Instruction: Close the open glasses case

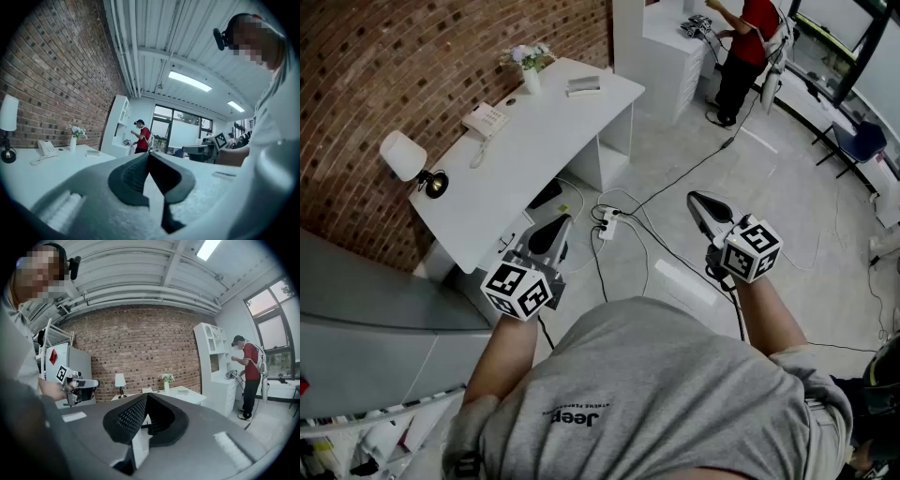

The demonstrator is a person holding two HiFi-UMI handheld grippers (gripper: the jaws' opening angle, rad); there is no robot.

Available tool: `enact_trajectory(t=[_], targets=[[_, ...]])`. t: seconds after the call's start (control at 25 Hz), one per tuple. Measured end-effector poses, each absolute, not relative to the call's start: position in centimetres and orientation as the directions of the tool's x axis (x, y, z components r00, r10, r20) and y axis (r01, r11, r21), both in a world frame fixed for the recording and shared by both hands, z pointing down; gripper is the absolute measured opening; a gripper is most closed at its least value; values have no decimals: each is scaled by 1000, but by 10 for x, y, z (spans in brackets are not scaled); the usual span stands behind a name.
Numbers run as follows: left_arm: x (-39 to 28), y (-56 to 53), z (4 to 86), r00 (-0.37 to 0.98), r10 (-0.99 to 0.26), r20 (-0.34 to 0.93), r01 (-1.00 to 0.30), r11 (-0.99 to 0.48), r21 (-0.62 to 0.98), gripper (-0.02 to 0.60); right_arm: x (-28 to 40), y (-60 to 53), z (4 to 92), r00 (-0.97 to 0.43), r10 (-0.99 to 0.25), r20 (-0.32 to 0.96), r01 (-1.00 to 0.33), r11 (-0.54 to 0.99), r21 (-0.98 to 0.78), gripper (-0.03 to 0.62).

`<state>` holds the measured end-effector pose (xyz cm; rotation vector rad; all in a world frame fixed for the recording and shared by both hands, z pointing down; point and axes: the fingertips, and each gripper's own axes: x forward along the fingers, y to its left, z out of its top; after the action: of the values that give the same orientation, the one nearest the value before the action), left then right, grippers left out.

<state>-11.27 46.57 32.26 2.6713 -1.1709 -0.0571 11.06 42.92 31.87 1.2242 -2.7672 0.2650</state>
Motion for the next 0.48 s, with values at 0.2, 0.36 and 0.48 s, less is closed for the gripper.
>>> enact_trajectory(t=[0.2, 0.36, 0.48], targets=[[-110, 466, 323, 682, -729, 54, -721, -659, 217, -2, 113, 428, 317, -668, -725, 164, -743, 660, -111, 8], [-110, 465, 321, 681, -730, 52, -722, -658, 215, -2, 114, 428, 317, -669, -725, 163, -742, 661, -111, 8], [-111, 464, 321, 683, -729, 51, -720, -660, 214, -2, 113, 427, 317, -670, -724, 164, -742, 660, -116, 8]])
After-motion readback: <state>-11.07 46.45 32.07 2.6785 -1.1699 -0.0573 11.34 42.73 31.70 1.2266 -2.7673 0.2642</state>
